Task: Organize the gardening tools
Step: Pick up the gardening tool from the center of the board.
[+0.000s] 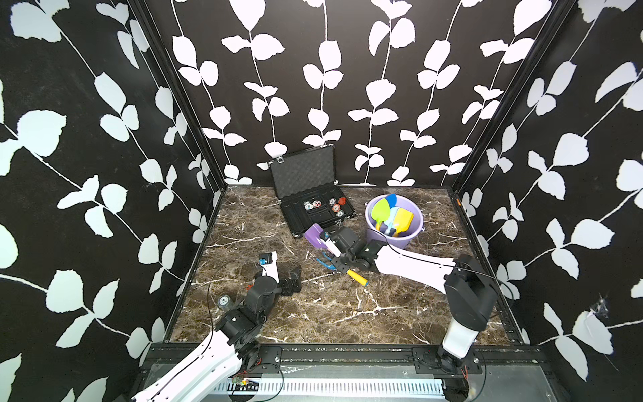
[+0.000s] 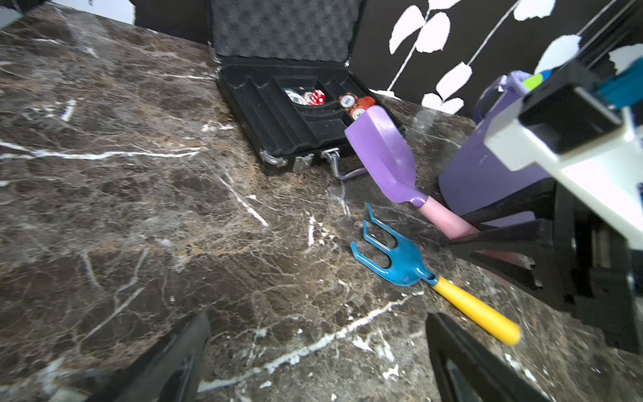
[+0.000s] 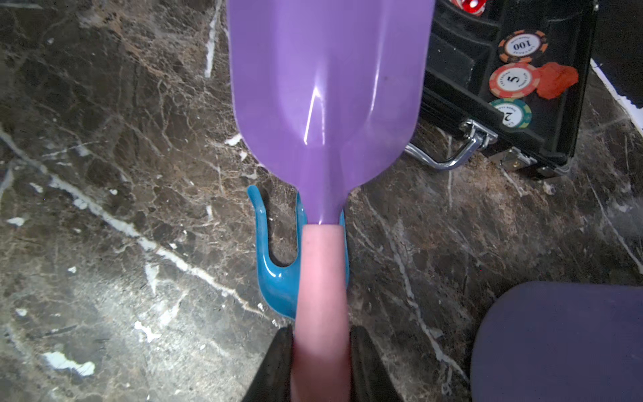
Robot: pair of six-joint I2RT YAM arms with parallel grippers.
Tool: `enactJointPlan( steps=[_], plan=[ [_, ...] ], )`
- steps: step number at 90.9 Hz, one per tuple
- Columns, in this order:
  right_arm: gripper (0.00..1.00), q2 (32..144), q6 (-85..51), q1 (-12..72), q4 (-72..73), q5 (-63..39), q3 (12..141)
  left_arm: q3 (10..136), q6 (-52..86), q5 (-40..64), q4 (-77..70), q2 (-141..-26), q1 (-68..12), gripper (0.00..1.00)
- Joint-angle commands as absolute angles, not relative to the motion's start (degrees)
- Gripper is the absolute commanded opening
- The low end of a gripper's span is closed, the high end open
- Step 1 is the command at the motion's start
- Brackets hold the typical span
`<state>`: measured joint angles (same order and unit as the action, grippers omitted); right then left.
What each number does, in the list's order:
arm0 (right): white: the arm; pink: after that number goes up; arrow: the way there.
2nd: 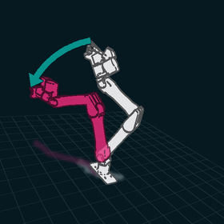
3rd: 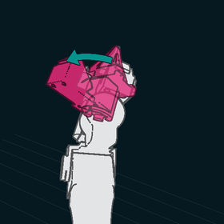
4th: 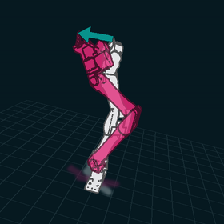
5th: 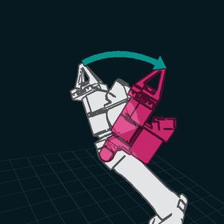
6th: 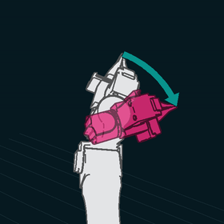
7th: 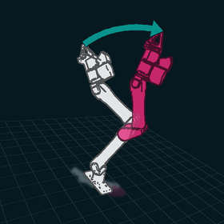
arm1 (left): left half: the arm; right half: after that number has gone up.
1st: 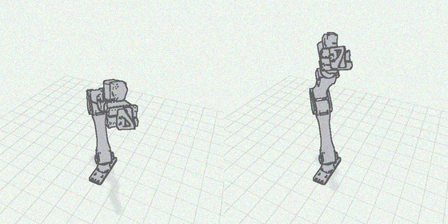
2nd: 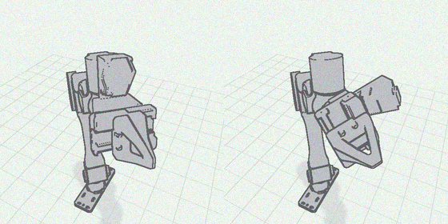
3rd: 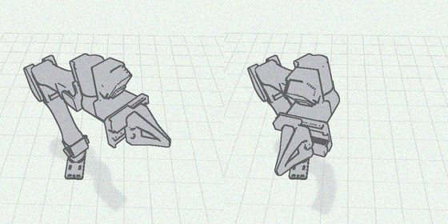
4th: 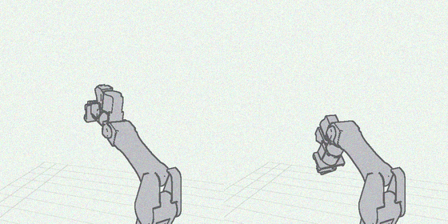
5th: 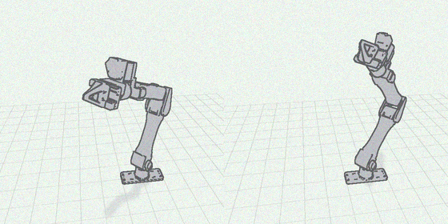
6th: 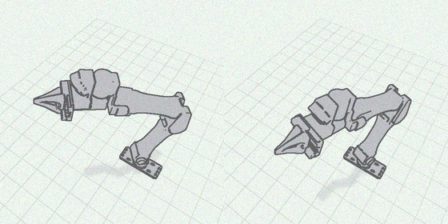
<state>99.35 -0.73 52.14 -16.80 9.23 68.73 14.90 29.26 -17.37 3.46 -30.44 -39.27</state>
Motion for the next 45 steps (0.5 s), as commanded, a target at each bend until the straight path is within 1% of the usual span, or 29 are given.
enactJointPlan(
  steps=[1,11,15,31,45],
  plan=[
    [0.0,94.7,-3.4,53.2,-9.7,10.6,65.1,18.8,27.7,-13.1,-0.4,-33.2,-38.8,0.99],
    [0.0,92.2,-4.5,54.1,-7.4,10.3,61.2,23.5,26.4,-10.3,-0.2,-39.0,-38.5,0.99],
    [0.0,89.3,-5.0,54.2,-6.8,10.2,59.9,25.6,25.9,-8.7,-0.3,-41.6,-38.2,0.99],
    [0.0,83.9,-6.3,55.5,-3.8,11.4,53.9,33.4,25.0,-3.5,0.1,-51.4,-36.9,0.99],
    [0.0,79.9,-7.2,56.0,-2.0,11.3,49.5,39.0,24.5,1.7,0.8,-57.4,-34.9,0.99]
  ],
)
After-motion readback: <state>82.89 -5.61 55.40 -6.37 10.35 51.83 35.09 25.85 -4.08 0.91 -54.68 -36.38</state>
